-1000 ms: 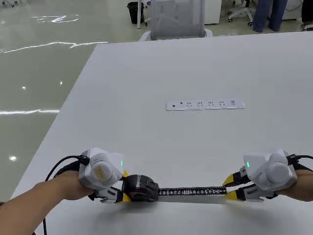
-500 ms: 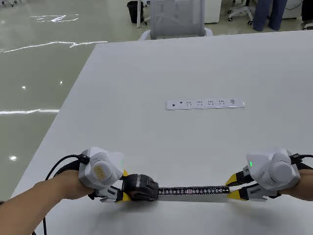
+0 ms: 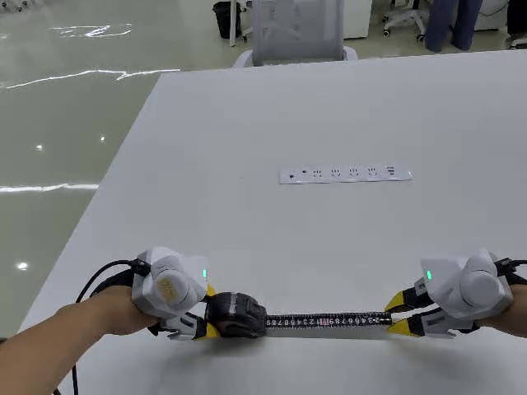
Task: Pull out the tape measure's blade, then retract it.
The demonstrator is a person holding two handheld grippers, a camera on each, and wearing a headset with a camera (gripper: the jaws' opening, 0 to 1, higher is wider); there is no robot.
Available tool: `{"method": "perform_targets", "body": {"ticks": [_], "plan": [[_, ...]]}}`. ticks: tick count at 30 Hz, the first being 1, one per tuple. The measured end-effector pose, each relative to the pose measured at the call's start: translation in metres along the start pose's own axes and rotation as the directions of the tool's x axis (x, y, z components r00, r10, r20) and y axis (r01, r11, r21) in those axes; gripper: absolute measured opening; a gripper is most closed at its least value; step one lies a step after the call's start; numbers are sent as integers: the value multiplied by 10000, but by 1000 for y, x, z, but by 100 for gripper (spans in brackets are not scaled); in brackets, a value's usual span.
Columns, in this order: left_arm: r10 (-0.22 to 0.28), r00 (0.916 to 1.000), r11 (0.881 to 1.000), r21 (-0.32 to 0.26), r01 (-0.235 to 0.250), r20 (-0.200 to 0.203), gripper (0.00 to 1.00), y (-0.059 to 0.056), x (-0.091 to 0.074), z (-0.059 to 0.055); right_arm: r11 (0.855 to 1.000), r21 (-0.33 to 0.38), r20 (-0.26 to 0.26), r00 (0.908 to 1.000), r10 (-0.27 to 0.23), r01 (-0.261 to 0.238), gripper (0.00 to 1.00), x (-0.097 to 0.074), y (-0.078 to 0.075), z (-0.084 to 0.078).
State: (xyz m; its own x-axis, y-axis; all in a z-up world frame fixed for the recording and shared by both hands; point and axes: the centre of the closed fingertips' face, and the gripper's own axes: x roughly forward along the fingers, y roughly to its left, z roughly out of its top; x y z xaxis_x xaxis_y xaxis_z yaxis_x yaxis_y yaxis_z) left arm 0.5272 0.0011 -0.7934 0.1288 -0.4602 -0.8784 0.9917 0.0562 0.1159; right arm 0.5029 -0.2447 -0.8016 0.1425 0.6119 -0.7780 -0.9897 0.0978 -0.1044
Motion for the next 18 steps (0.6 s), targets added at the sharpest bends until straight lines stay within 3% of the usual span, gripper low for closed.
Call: {"method": "perform_targets", "body": {"ticks": [18], "plan": [[-5, 10000, 10000, 11, 5, -12, 25, 1, 0, 0, 9999, 155, -95, 9999, -66, 68, 12, -5, -1, -9]]}}
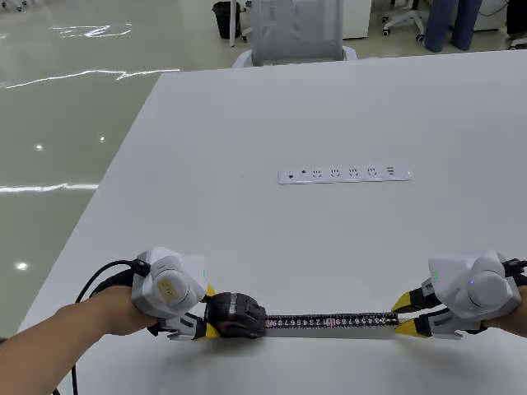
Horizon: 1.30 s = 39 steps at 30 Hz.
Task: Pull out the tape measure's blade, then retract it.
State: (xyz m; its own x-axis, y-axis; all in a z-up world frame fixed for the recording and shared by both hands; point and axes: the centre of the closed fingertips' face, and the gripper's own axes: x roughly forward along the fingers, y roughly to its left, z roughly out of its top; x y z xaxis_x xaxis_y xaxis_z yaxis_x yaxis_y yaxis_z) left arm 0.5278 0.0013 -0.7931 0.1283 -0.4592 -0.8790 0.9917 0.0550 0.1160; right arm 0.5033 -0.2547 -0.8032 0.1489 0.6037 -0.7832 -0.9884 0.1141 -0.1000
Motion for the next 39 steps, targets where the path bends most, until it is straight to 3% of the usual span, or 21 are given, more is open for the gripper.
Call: {"method": "perform_targets", "body": {"ticks": [39], "plan": [[33, 10000, 10000, 69, -32, -35, 25, -2, 1, 3, 9995, 309, -231, 9997, -76, 83, 12, -15, 2, -21]]}}
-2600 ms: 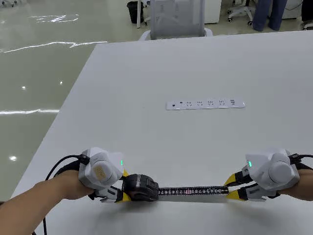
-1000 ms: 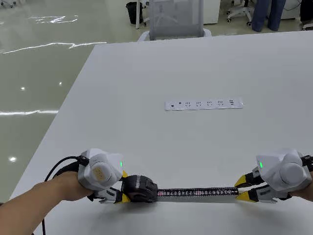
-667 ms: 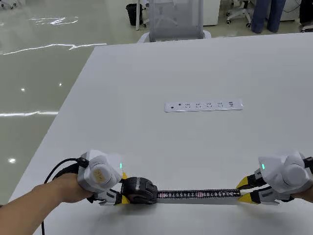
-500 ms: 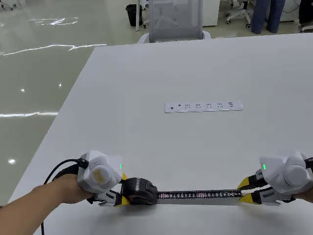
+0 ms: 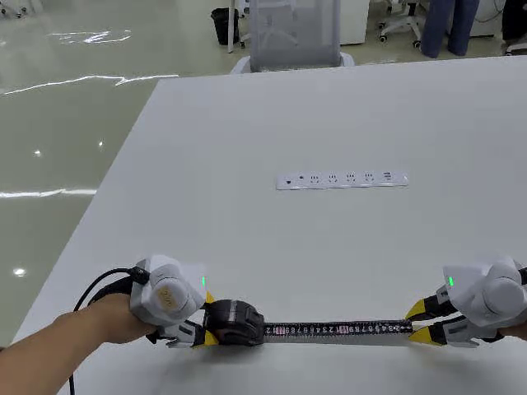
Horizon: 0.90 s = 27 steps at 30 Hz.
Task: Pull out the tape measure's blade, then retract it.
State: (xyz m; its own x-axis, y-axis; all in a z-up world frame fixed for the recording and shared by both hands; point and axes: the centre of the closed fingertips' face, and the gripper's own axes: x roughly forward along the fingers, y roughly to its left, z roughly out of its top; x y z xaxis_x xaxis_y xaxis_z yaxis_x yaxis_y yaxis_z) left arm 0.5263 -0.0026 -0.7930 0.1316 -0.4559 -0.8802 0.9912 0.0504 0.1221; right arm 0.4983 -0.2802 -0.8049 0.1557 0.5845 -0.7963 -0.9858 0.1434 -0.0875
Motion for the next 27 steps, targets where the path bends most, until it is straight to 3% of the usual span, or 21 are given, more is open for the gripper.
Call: {"method": "perform_targets", "body": {"ticks": [27], "plan": [[103, 9999, 9999, 53, -102, -119, 26, 0, 1, 1, 9999, 74, -631, 9979, 131, -127, 13, 9, 3, -7]]}}
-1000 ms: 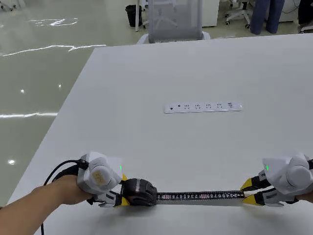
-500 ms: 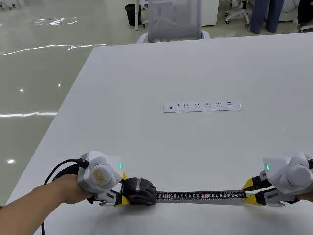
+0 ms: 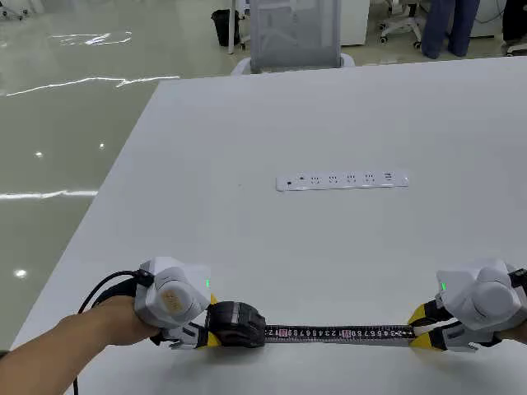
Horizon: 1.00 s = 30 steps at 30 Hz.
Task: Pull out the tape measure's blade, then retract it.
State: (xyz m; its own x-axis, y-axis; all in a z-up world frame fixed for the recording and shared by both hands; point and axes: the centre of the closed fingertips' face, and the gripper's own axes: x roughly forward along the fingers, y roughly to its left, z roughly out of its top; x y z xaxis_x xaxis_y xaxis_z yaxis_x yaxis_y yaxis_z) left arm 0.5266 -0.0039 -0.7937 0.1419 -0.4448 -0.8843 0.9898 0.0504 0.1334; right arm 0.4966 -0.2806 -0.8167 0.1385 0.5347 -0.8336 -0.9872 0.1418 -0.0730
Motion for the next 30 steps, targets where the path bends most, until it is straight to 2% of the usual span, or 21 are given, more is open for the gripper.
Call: {"method": "perform_targets", "body": {"ticks": [3, 17, 24, 26, 30], "plan": [[-4, 10000, 10000, -4, 4, 15, 26, 0, 0, 0, 9998, 220, 11, 10000, 11, -11, 13, 0, 1, -1], [-69, 9998, 9999, -98, 68, -165, 27, 2, 2, 1, 9996, 233, -135, 9998, 178, -174, 15, 0, -1, -1], [-81, 9996, 10000, -50, 80, -256, 29, 0, 4, 0, 9997, 251, -164, 9998, 88, -84, 17, -1, -2, -2], [-183, 9997, 9991, -384, 176, -186, 30, -1, 3, 2, 9996, 280, -182, 9998, 59, -54, 18, -1, -2, -1], [-197, 9996, 9995, -261, 191, -225, 34, -2, 4, 1, 9990, 430, -258, 9996, -99, 110, 19, -1, -4, -2]]}}
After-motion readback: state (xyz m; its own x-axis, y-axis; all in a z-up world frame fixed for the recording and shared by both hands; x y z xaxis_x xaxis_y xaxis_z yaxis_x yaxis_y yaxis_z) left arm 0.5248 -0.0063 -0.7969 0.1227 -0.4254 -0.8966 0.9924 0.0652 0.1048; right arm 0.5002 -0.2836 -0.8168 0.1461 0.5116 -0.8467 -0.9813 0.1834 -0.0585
